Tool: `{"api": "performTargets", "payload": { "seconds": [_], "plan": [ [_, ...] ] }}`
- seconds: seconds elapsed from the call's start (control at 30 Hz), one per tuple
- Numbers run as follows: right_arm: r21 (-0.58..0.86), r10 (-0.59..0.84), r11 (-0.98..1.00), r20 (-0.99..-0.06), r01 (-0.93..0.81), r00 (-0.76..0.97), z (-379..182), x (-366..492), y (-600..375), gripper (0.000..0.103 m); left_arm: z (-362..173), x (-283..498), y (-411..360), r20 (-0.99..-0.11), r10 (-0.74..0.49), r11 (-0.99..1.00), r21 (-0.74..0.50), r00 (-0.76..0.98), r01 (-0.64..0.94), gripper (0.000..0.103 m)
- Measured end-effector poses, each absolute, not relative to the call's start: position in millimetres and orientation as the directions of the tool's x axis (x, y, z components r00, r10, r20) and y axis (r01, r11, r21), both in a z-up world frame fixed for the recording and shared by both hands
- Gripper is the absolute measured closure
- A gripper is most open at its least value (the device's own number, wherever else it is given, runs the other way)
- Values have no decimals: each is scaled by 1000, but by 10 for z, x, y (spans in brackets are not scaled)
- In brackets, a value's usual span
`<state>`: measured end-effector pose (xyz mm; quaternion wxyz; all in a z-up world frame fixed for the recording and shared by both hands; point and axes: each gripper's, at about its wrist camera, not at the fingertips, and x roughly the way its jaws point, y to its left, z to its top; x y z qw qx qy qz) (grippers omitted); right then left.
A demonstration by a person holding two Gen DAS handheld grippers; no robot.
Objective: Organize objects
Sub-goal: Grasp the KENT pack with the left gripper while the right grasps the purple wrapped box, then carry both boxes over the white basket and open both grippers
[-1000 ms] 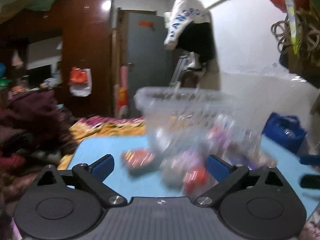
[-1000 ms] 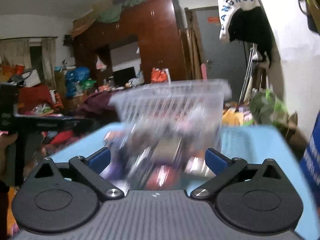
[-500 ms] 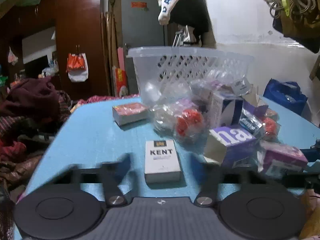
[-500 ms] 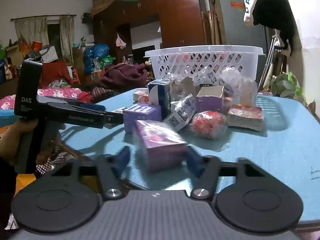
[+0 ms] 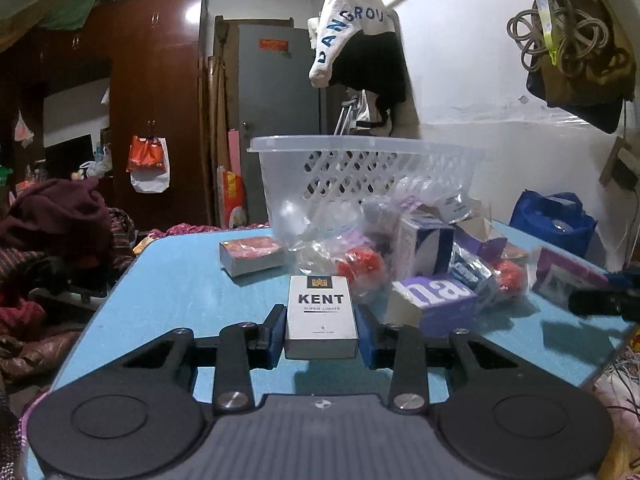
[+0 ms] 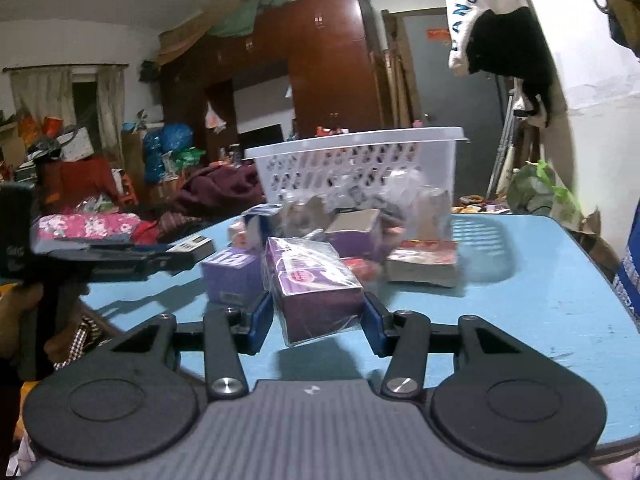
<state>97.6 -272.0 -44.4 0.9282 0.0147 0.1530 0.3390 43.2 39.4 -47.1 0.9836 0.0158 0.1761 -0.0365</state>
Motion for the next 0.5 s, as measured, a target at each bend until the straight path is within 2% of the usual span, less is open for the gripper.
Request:
{"api": "performTargets", "payload": {
  "seconds": [0.17, 0.27, 0.33, 0.4, 0.47, 0.5],
  "plan": [
    [116, 623, 780, -244, -615, 743, -424, 973, -2750, 52, -489, 396, 413, -333, -81, 997, -10, 939, 83, 63],
    [149, 643, 766, -203, -625, 739, -299, 986, -2814, 52, -361, 375, 442, -278, -107, 994, -47, 954, 98, 63],
    [146, 654, 756, -147, -638, 742, -51, 1046, -2800, 52, -97, 501, 423, -227, -123, 992, -41, 966, 116, 63],
    [95, 661, 750, -64, -655, 747, 300, 1184, -2716, 52, 267, 783, 379, -189, -138, 990, -31, 972, 135, 63],
    [-24, 637, 771, -12, -637, 771, 652, 1436, -2499, 52, 621, 1187, 310, -198, -137, 991, -23, 971, 135, 63],
    [-87, 614, 785, -15, -613, 789, 785, 1597, -2357, 52, 757, 1396, 282, -215, -129, 992, -25, 968, 126, 63]
  ]
}}
